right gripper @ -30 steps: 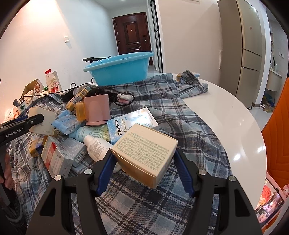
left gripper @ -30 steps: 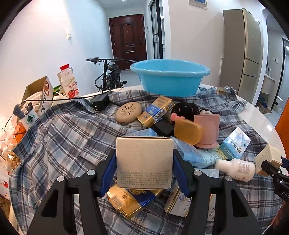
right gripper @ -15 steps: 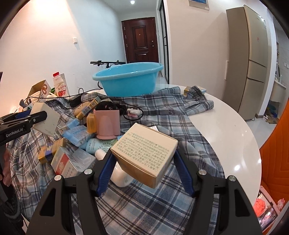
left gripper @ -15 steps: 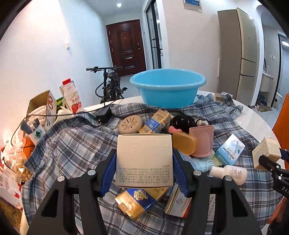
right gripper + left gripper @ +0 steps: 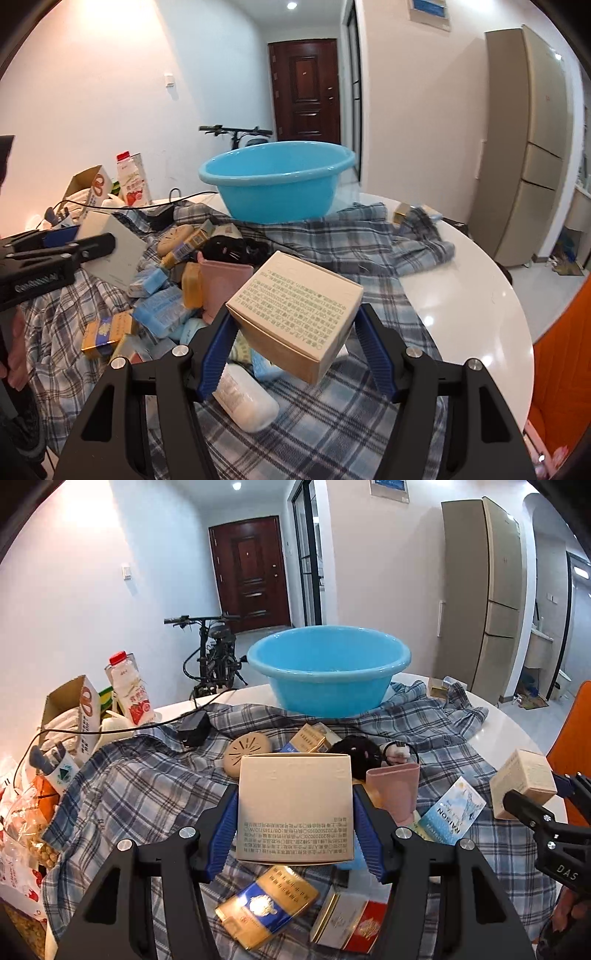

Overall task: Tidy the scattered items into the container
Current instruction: 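Lift the cream box with the right gripper while the left gripper lifts the white box toward the basin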

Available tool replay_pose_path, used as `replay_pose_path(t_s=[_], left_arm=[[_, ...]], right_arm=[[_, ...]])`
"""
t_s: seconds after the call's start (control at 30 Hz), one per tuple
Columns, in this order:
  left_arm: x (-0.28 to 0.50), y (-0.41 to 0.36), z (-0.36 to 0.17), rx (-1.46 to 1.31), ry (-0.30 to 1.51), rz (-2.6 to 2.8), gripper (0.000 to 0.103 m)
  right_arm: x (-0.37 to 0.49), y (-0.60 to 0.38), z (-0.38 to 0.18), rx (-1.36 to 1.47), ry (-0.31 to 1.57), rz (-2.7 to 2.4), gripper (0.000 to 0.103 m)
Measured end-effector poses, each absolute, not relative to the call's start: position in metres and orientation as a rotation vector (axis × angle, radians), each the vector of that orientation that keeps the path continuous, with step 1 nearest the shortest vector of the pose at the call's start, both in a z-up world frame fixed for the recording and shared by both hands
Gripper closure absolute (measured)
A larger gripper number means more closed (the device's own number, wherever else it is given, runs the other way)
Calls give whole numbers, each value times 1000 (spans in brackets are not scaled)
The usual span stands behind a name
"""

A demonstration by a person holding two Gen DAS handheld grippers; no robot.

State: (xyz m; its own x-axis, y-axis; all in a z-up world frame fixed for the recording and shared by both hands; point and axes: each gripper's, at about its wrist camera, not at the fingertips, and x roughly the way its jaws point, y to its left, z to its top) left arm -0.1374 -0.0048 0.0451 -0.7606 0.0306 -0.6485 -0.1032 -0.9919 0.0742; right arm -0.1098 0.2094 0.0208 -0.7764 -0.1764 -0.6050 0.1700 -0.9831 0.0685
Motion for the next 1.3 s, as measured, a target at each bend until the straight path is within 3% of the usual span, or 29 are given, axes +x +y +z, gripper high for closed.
replay_pose_path(t_s=[1.3], left_arm=[[-258, 0, 111, -1062, 132, 2867, 42]], right_arm=[[-251, 198, 107, 928, 6, -2780, 39]])
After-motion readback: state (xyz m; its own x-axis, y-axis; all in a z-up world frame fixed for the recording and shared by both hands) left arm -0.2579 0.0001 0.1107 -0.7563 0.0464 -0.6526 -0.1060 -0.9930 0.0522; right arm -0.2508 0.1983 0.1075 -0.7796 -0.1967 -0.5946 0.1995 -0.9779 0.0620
